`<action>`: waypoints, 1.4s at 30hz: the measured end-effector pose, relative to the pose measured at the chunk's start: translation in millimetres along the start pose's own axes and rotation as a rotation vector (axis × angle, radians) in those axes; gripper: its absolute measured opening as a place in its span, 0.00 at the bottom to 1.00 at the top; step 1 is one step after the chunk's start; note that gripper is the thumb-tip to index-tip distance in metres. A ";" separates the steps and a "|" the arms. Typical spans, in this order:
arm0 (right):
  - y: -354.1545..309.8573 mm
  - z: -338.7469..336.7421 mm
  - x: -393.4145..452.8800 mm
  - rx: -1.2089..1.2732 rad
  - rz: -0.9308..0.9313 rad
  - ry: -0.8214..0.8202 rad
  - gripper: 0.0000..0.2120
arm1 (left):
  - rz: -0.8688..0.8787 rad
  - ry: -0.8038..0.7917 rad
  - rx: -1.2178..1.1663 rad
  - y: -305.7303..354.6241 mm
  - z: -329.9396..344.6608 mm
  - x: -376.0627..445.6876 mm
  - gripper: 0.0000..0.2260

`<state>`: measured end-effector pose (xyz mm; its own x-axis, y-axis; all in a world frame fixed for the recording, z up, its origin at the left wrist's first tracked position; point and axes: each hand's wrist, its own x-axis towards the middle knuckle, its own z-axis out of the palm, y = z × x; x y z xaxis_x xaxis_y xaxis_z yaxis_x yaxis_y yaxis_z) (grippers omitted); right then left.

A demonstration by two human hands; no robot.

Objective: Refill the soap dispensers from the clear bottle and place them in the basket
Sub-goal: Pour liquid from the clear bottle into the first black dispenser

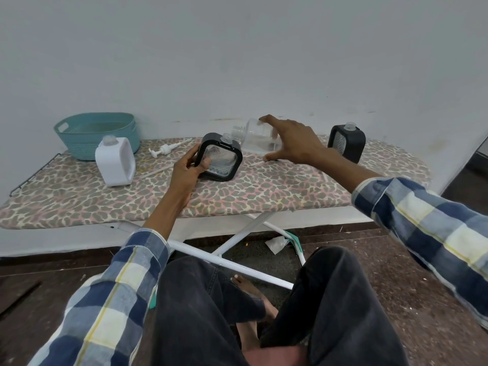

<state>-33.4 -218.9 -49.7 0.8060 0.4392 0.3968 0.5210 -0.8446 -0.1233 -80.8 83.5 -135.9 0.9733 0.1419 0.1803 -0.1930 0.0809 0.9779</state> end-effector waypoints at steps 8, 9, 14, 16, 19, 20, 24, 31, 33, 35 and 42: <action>-6.5 42.4 -11.2 0.546 0.177 0.243 0.41 | -0.031 0.041 -0.004 1.0 0.4 0.6 0.23; -6.7 47.0 -11.8 0.598 0.202 0.267 0.42 | -0.042 0.055 -0.003 0.9 0.8 1.0 0.22; -7.7 62.2 -15.4 0.791 0.320 0.360 0.41 | -0.138 0.127 -0.059 -2.1 0.5 8.2 0.13; -5.9 68.4 -16.9 0.833 0.346 0.386 0.40 | -0.156 0.133 -0.071 -1.7 0.7 9.0 0.12; -2.2 72.8 -20.3 0.871 0.355 0.397 0.40 | -0.160 0.132 -0.083 -0.4 2.1 7.9 0.12; -2.2 72.7 -21.8 0.870 0.354 0.398 0.40 | -0.162 0.132 -0.081 0.3 2.3 7.3 0.13; -5.5 70.1 -26.7 0.868 0.353 0.383 0.39 | -0.159 0.126 -0.057 1.6 2.8 5.3 0.17; -6.1 64.6 -31.4 0.877 0.361 0.320 0.36 | -0.125 0.114 0.038 3.8 5.9 -0.7 0.14; -4.5 64.2 -35.4 0.953 0.385 0.289 0.35 | -0.114 0.121 0.059 4.2 6.5 -1.3 0.14; -1.1 63.9 -39.1 1.038 0.400 0.292 0.40 | -0.099 0.118 0.079 4.4 7.6 -2.0 0.15; 26.5 58.5 -42.4 0.885 0.487 0.415 0.22 | -0.049 0.096 0.170 5.7 10.3 -6.4 0.16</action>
<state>-37.2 -242.0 -123.0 0.9096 -0.1603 0.3834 0.3230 -0.3078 -0.8949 -86.9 72.9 -130.4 0.9632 0.2359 0.1291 -0.1141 -0.0765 0.9905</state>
